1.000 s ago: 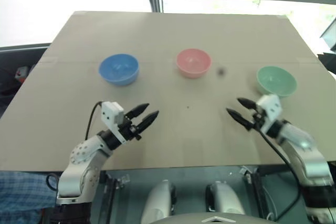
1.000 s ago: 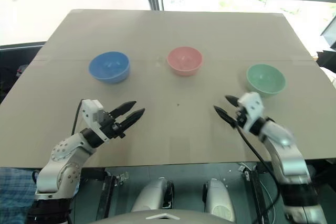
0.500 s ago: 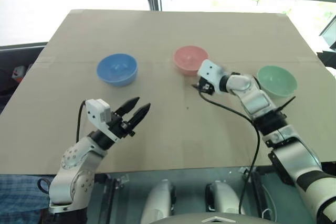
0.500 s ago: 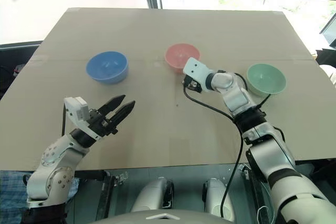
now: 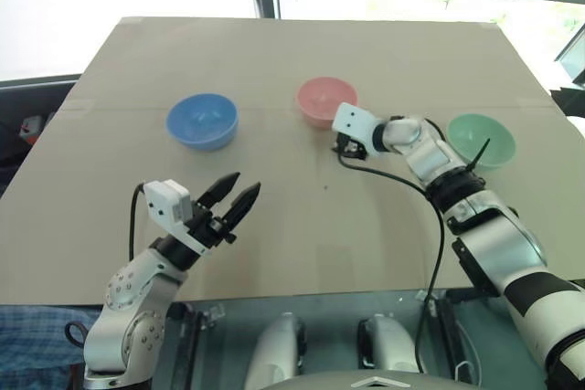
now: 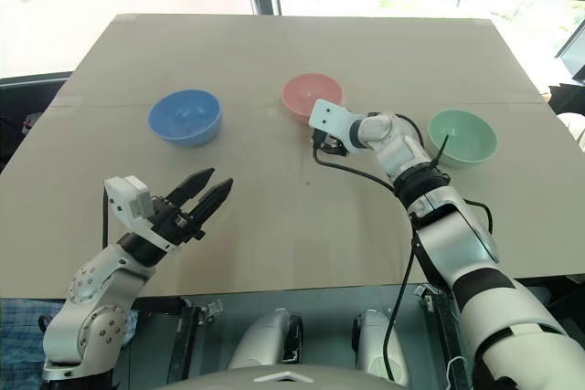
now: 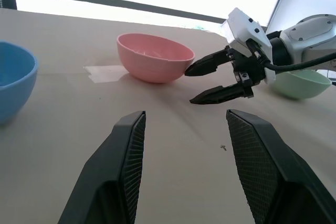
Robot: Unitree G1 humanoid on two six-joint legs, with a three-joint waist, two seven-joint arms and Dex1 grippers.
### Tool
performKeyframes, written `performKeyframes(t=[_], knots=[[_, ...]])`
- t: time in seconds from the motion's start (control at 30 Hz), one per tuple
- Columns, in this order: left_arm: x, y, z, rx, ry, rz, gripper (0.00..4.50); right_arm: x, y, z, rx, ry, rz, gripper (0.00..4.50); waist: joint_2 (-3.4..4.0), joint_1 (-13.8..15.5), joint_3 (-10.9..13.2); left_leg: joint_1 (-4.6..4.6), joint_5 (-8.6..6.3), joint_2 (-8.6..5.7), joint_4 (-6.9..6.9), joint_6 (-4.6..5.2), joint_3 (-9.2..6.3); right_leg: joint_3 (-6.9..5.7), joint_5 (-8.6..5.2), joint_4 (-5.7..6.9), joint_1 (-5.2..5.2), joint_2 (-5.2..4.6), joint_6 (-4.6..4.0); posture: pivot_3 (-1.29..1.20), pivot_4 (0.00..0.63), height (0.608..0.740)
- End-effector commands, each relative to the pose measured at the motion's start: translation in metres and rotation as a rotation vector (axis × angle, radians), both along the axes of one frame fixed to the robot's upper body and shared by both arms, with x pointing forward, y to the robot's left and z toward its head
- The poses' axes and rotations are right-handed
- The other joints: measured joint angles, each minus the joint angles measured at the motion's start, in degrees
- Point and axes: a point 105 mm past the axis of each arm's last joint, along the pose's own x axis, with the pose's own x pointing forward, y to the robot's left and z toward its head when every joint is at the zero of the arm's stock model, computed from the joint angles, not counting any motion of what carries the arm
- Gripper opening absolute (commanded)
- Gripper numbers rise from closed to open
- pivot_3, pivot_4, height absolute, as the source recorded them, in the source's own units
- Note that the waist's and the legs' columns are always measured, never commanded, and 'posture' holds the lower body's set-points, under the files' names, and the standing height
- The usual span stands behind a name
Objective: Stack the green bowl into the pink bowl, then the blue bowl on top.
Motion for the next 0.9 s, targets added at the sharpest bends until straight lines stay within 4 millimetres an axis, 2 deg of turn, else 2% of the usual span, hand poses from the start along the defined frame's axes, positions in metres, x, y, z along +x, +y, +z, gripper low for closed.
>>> performKeyframes(t=[0.03,0.13,0.2,0.6,0.9], knots=[[-0.006,-0.004,0.014,0.01,-0.067,-0.013,2.61,-0.017,0.003,0.021,-0.062,-0.058,0.129,2.96,-0.01,0.0,-0.01,0.01,0.0,0.0,0.0,0.0,0.0,0.0,0.0,0.0,0.0,0.0,0.0,0.0,0.15,0.74],[-0.006,-0.003,0.014,0.01,-0.067,-0.016,2.61,-0.031,0.013,0.035,-0.036,-0.052,0.177,2.96,-0.01,-0.08,-0.01,0.03,0.0,0.03,-0.02,0.0,0.0,-0.01,0.0,0.01,-0.01,0.01,0.0,0.0,0.15,0.74],[-0.004,-0.004,0.014,0.012,-0.068,-0.02,2.61,-0.031,0.023,0.042,-0.008,-0.065,0.173,2.96,-0.01,-0.39,-0.01,0.05,0.0,0.06,-0.02,-0.01,0.06,0.03,0.0,0.01,-0.03,0.01,0.0,0.0,0.15,0.74],[0.003,-0.002,0.018,0.003,-0.085,-0.024,2.61,0.015,0.033,0.042,-0.003,-0.123,-0.035,2.96,-0.02,-0.27,-0.01,0.03,0.03,-0.01,-0.08,-0.06,0.05,0.03,0.0,0.03,-0.1,0.01,-0.02,0.0,0.15,0.74],[0.004,-0.002,0.017,0.002,-0.091,-0.023,2.61,0.022,0.038,0.023,-0.049,-0.107,-0.06,2.96,-0.01,-0.34,-0.01,-0.02,0.05,-0.01,-0.14,-0.08,0.08,0.02,0.0,0.01,-0.14,0.05,-0.01,0.0,0.15,0.74]])
